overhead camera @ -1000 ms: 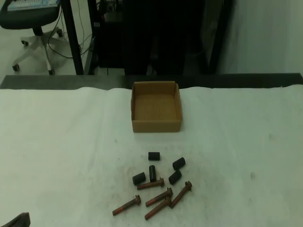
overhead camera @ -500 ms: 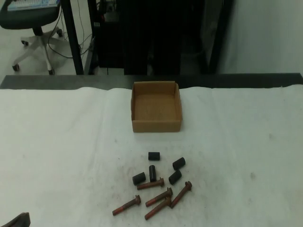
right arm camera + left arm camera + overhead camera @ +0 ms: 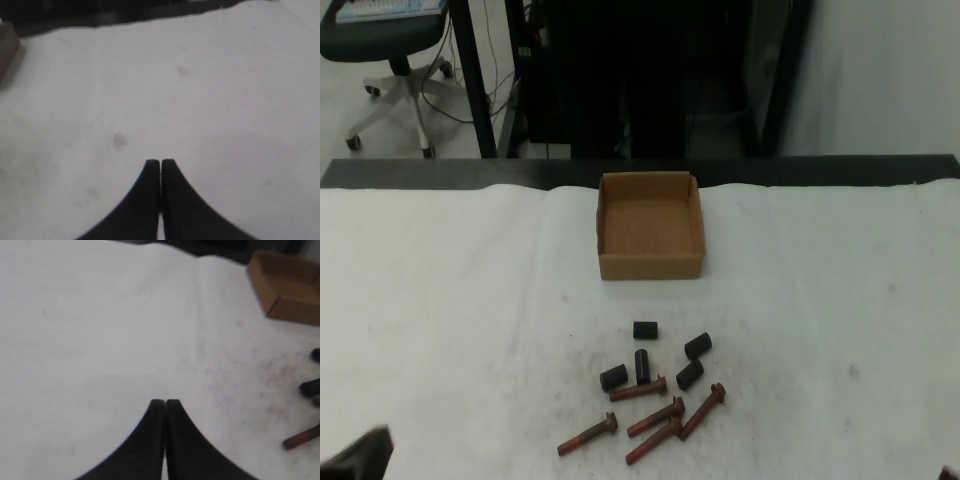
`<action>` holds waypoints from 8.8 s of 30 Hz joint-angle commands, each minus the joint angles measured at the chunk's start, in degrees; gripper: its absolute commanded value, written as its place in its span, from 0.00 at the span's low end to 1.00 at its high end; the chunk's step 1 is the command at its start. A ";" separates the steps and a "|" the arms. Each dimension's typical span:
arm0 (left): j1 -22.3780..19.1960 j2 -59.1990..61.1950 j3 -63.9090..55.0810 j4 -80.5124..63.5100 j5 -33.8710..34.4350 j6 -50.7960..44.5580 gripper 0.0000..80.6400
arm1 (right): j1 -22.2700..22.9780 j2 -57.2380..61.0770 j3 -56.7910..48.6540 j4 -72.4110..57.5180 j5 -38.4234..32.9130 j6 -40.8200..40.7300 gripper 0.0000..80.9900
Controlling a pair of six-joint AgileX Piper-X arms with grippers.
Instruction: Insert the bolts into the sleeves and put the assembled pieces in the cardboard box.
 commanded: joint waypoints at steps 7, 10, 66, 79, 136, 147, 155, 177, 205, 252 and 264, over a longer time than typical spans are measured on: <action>-0.32 0.09 -0.52 -24.54 17.80 -13.21 0.00 | 0.14 -0.06 -0.53 -22.51 -0.86 9.11 0.01; -0.32 0.09 -0.52 -28.13 20.54 -17.31 0.00 | 0.14 -0.06 -0.53 -28.17 -1.71 10.65 0.01; -37.10 88.68 -60.71 27.12 2.84 47.98 0.61 | 8.52 69.09 -49.50 8.64 -35.37 -16.22 0.40; -37.03 96.08 -60.71 20.66 0.53 38.53 0.55 | 8.68 69.09 -49.50 8.72 -35.37 -16.22 0.40; -34.79 103.88 -60.71 14.62 9.23 35.24 0.00 | 8.68 69.09 -49.50 9.15 -34.88 -16.22 0.40; -29.67 85.87 -61.74 5.48 0.49 27.23 0.00 | 11.55 69.72 -49.50 0.72 -37.98 -20.76 0.40; -18.05 68.17 -61.74 0.76 4.34 24.80 0.00 | 15.55 78.40 -52.44 3.43 -32.19 -33.49 0.40; -14.71 60.19 -61.74 14.76 8.58 31.75 0.00 | 38.12 109.71 -82.37 16.81 -20.89 -58.66 0.40; -14.71 60.57 -61.64 16.77 6.73 32.28 0.00 | 38.14 115.49 -82.27 14.74 -22.54 -65.08 0.40; -14.71 60.57 -61.64 16.77 6.73 32.28 0.00 | 35.46 119.79 -82.27 21.44 -22.08 -66.37 0.39; -14.71 60.57 -61.64 16.77 6.73 32.28 0.00 | 35.70 119.79 -82.27 21.10 -20.64 -65.02 0.01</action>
